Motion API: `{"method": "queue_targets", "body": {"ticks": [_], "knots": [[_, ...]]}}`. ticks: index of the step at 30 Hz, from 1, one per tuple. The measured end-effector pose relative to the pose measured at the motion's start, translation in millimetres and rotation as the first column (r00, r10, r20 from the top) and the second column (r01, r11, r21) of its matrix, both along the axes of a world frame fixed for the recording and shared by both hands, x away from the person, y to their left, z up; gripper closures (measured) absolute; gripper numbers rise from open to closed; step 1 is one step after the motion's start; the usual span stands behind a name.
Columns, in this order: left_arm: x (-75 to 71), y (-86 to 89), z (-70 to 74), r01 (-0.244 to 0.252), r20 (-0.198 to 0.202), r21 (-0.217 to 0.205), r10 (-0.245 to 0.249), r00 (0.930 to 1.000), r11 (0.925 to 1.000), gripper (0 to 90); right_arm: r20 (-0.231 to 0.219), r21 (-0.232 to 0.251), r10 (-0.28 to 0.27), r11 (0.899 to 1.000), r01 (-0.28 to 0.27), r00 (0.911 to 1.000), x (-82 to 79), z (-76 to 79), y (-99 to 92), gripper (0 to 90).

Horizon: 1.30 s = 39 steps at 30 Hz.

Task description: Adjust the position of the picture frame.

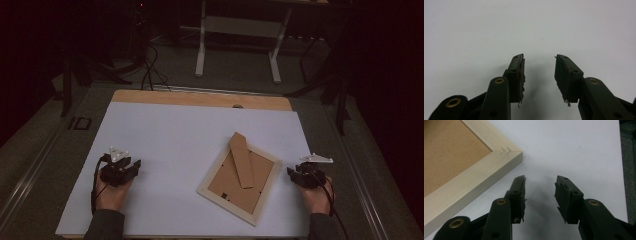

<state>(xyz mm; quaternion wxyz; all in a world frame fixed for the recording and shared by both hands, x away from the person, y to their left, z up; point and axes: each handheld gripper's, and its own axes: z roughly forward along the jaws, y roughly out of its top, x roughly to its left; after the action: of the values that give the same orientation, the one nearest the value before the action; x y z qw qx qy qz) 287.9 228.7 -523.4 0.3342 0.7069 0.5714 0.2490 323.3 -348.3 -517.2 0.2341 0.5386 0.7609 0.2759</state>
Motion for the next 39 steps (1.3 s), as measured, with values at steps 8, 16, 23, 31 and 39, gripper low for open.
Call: {"method": "queue_targets", "body": {"ticks": [8, 16, 23, 31, 39], "knots": [[-5.9, -9.4, 6.8, 0.061, -0.010, -0.027, -0.061, 0.9981, 0.9978, 60.3, 0.007, 0.010, 0.010, 1.000, -0.010, 0.9999, -1.9, 2.0, 3.8, 55.5], [-7.1, -18.4, 7.6, 0.129, -0.020, -0.059, -0.130, 0.9913, 0.9899, 57.5, -0.010, 0.044, 0.029, 0.999, -0.028, 0.9995, -4.5, 2.0, 8.4, 56.6], [-11.1, -30.2, 9.1, 0.178, -0.012, -0.026, -0.178, 0.9839, 0.9837, 60.0, -0.023, 0.067, 0.089, 0.994, -0.088, 0.9957, -9.0, 0.5, 15.7, 78.6], [-16.9, -34.1, 11.6, 0.225, 0.015, -0.030, -0.225, 0.9743, 0.9739, 68.4, -0.034, 0.071, 0.126, 0.990, -0.124, 0.9914, -11.1, -4.6, 24.0, 89.6], [-18.6, -44.7, 8.8, 0.267, 0.009, -0.047, -0.267, 0.9637, 0.9626, 69.1, -0.047, 0.110, 0.130, 0.986, -0.124, 0.9904, -9.9, -7.5, 23.5, 89.7]]}}
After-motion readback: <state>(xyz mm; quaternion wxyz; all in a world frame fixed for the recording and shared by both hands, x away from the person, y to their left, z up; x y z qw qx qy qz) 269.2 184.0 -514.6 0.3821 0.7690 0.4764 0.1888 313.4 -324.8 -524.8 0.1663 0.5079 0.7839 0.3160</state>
